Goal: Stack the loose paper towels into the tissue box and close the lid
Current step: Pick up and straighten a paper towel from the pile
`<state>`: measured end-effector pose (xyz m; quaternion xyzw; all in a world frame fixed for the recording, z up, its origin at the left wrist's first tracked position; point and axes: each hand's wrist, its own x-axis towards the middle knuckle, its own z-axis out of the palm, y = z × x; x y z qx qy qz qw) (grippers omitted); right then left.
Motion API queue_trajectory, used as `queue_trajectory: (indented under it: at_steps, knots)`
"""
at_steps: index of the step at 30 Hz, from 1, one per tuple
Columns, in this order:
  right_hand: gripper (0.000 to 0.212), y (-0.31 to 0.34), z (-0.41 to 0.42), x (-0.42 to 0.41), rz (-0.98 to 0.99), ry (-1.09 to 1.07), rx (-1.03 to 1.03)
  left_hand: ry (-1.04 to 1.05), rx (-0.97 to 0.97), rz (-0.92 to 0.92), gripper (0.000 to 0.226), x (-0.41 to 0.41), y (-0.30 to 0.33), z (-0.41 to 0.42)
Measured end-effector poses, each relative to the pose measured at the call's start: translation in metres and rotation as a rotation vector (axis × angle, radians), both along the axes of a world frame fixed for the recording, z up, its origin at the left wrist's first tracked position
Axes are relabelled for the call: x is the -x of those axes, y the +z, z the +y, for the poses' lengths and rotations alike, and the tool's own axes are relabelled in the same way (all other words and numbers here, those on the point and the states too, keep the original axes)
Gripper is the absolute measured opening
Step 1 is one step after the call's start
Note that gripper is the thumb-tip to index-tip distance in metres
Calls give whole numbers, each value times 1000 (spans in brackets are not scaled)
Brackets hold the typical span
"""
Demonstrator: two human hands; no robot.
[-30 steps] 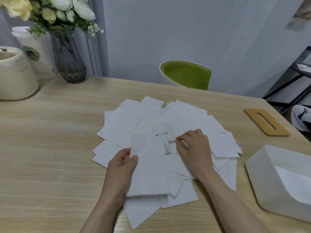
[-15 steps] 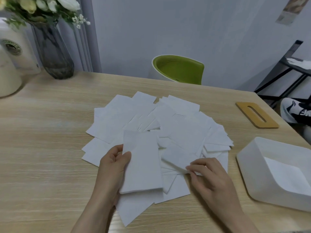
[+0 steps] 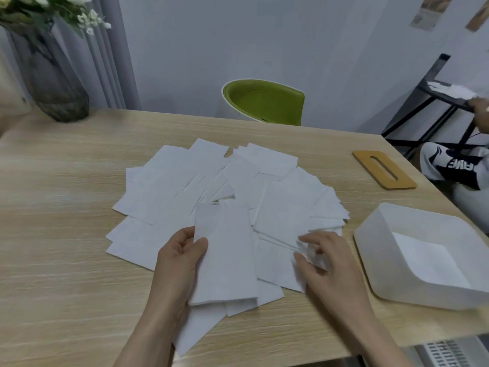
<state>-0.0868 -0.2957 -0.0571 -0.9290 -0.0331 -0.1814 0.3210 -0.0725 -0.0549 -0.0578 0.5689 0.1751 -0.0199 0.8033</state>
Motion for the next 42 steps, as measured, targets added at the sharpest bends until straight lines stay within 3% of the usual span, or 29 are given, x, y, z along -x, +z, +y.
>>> queue_trajectory:
  at_steps: [4, 8, 15, 26, 33, 38, 42]
  knots:
    - [39, 2, 6, -22, 59, -27, 240, -17, 1, 2, 17, 1, 0, 3]
    - [36, 3, 4, -28, 22, -23, 313, -27, 13, 2, 17, 1, -1, 4]
    - [8, 3, 3, -24, -127, 56, 248, -34, 0, -8, 17, 0, -3, 4]
    - [7, -1, -14, -5, -142, 2, 186, -29, -10, -26, 17, 0, -4, 2]
    - [32, 0, -3, -31, -25, -6, 354, -28, -16, -26, 17, 1, -3, 3]
    - [8, 4, -6, -35, -122, 29, 400, -31, -30, -31, 17, 1, -4, 3]
    - [11, 8, -6, -31, -181, 74, 396, -34, -22, -29, 17, 1, -4, 3]
